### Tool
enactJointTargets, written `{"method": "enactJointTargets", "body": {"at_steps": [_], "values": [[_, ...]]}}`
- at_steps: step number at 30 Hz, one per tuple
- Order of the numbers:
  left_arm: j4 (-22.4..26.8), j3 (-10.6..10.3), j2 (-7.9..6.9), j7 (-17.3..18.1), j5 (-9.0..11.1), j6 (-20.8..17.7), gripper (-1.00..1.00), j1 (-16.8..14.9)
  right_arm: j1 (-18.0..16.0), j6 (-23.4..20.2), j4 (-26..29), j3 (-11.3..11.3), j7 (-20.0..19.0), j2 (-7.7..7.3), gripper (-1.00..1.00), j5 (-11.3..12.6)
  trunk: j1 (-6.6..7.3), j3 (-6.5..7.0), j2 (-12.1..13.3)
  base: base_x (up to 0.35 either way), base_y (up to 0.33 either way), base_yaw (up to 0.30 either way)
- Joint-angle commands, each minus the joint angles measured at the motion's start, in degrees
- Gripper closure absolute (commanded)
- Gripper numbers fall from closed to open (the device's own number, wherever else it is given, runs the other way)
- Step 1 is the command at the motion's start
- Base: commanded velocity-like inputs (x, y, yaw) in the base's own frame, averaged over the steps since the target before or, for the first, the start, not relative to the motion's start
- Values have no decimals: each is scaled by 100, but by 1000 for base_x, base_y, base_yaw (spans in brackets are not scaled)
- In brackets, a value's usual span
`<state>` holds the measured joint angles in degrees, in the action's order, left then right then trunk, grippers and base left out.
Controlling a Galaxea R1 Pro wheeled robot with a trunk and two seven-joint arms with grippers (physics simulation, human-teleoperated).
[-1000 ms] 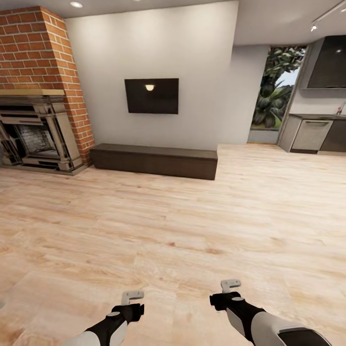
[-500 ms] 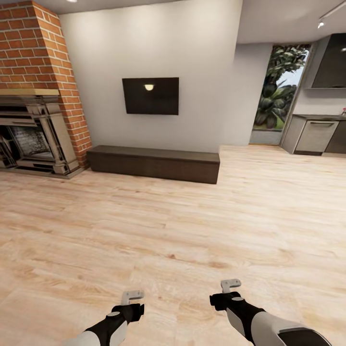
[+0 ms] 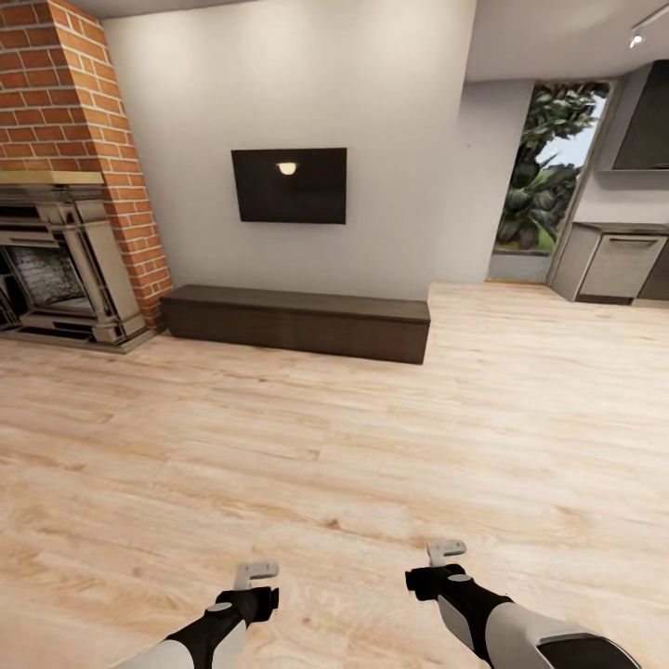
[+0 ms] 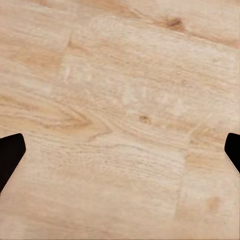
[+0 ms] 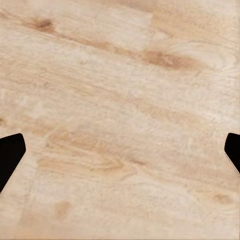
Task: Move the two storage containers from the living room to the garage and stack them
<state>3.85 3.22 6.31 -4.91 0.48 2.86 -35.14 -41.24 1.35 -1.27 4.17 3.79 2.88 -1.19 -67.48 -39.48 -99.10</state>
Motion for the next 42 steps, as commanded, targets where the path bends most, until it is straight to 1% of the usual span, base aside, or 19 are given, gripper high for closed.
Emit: {"method": "enactJointTargets", "body": {"at_steps": [1, 9, 19, 25, 42], "values": [[-7, 30, 2, -10, 5, 22, -100, -3, -7, 14, -13, 40, 25, 2, -100, -11, -3, -5, -2, 345, 0, 18], [-7, 30, 2, -10, 5, 22, -100, -3, -7, 14, -13, 40, 26, 3, -100, -10, -3, -5, -2, 345, 0, 100], [-7, 30, 2, -10, 5, 22, -100, -5, -7, 14, -13, 40, 28, 3, -100, -12, -3, -5, -2, 345, 0, 236], [-7, 30, 2, -10, 5, 22, -100, -4, -7, 15, -13, 40, 29, 2, -100, -6, -3, -5, -2, 345, 0, 101], [-7, 30, 2, -10, 5, 22, -100, -5, -7, 14, -13, 40, 30, 4, -100, -8, -3, -5, -2, 345, 0, 268]]}}
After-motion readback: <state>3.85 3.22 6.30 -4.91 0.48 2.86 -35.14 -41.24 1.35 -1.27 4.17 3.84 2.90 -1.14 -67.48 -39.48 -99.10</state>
